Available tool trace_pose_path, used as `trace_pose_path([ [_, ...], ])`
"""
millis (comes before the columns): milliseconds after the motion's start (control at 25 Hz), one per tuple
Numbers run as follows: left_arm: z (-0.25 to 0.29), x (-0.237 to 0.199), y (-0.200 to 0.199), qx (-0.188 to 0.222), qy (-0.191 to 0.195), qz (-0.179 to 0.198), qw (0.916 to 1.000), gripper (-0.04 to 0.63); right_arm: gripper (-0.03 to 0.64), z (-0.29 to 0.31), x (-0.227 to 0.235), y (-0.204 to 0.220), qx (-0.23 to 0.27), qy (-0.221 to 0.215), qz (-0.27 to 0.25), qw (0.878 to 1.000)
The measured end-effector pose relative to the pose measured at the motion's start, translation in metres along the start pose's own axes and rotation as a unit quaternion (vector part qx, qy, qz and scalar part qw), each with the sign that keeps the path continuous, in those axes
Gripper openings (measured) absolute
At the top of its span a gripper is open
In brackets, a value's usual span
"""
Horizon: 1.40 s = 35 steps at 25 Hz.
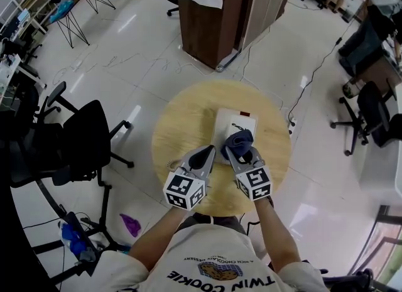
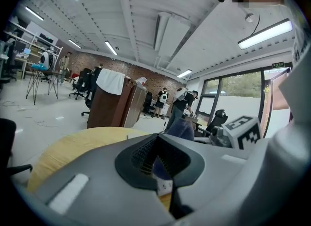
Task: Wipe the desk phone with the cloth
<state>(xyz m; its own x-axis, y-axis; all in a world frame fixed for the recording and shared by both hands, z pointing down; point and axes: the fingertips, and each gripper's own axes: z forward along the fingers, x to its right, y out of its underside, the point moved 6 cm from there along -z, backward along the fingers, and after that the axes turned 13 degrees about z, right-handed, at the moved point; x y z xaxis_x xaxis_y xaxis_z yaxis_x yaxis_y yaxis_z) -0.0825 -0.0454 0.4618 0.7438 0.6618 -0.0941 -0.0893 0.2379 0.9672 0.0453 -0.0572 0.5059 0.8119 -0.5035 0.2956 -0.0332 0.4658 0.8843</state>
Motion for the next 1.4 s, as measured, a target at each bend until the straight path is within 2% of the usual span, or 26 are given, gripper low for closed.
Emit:
trace_pose_path([
  [160,-0.002,0.000,0.002,-0.005,-0.005,-0.003,1.0000,0.006,0.064,0.013,0.043,-0.045,0.021,0.024,-0.028,0.999],
  [280,-0.004,-0.001,0.004,-0.013,-0.010,-0.006,0.9998,0.006,0.064,0.029,0.073,-0.067,0.013,0.039,-0.043,0.998],
  [520,-0.008,-0.003,0.008,-0.019,-0.019,-0.005,0.9996,0.006,0.064,0.052,0.100,-0.063,-0.024,0.053,-0.044,0.997],
  [720,-0.003,-0.007,0.016,-0.030,-0.019,-0.010,0.9993,0.006,0.064,0.046,0.080,-0.031,-0.042,0.034,-0.045,0.998],
  [960,0.013,-0.001,0.008,-0.019,0.001,-0.007,0.9998,0.006,0.064,0.021,0.044,0.003,-0.047,0.016,-0.058,0.997],
  [1400,0.024,0.012,0.008,-0.023,0.031,-0.003,0.9992,0.006,0.064,-0.019,-0.009,0.067,-0.070,0.007,0.008,0.997],
])
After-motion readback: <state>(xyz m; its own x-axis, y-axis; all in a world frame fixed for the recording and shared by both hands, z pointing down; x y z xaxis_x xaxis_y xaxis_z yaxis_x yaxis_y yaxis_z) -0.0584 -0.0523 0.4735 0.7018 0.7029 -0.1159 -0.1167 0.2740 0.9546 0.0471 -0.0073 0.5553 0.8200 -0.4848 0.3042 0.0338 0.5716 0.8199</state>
